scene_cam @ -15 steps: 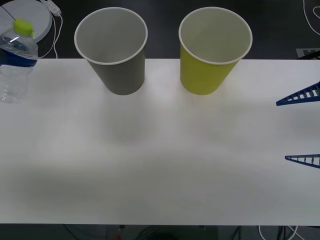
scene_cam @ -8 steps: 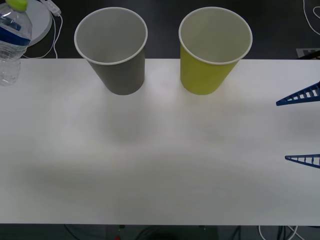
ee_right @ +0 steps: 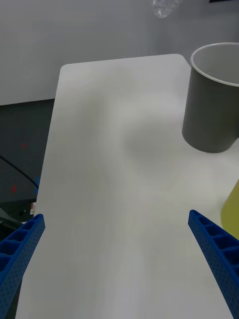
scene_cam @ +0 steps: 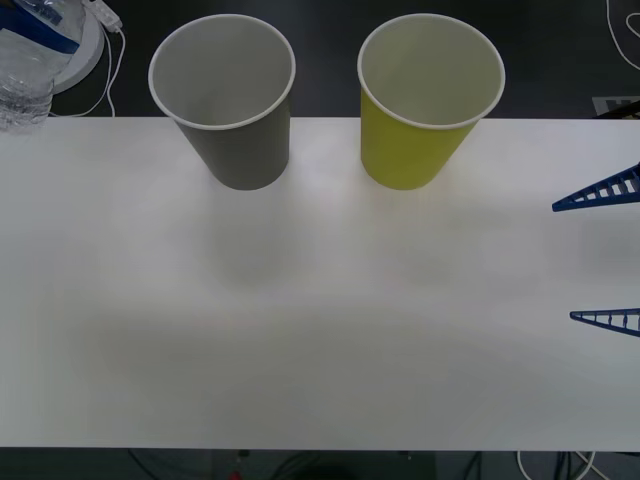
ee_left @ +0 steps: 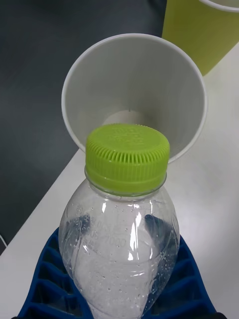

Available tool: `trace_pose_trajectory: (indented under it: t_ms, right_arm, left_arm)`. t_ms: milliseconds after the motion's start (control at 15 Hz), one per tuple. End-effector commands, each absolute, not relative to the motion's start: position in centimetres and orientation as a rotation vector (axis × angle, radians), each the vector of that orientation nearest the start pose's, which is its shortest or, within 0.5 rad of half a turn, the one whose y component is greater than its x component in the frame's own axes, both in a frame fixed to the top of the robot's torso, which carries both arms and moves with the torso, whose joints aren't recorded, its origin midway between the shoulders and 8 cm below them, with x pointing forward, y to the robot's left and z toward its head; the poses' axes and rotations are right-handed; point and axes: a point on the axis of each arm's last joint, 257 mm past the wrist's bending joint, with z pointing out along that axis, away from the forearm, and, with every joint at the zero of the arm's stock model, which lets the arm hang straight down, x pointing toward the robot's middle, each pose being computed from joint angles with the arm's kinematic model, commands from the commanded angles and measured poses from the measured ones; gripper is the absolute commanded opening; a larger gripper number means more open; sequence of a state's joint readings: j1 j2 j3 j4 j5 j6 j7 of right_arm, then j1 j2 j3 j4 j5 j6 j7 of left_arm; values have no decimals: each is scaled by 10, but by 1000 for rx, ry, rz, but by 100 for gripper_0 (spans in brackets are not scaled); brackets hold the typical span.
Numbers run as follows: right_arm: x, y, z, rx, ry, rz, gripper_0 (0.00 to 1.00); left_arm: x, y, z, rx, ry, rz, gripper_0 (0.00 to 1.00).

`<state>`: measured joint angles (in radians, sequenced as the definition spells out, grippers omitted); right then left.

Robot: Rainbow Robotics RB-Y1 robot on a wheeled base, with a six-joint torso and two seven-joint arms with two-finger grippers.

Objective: Put the can into the green bin and the plastic bottle into the gray bin

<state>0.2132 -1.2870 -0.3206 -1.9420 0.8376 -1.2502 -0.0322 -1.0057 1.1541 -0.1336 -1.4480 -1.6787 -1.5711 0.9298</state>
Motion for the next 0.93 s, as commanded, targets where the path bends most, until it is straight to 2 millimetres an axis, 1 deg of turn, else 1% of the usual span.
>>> trace_pose_trajectory:
  t_ms: [67, 467, 533, 667, 933]
  right_arm:
    - [314, -251, -69, -1574, 1413, 533, 100]
    - [314, -251, -69, -1574, 1413, 533, 100]
    - [314, -251, -69, -1574, 1413, 533, 100]
    - [314, -251, -69, -1574, 1413, 533, 100]
    - [314, -251, -69, -1574, 1413, 533, 100]
  left_arm:
    - [528, 285, 69, 1220, 2066, -44, 0]
    - [544, 269, 81, 1293, 2123, 46, 0]
    - [547, 264, 84, 1308, 2126, 63, 0]
    - [551, 254, 82, 1337, 2140, 84, 0]
    - [558, 227, 80, 1351, 2148, 43, 0]
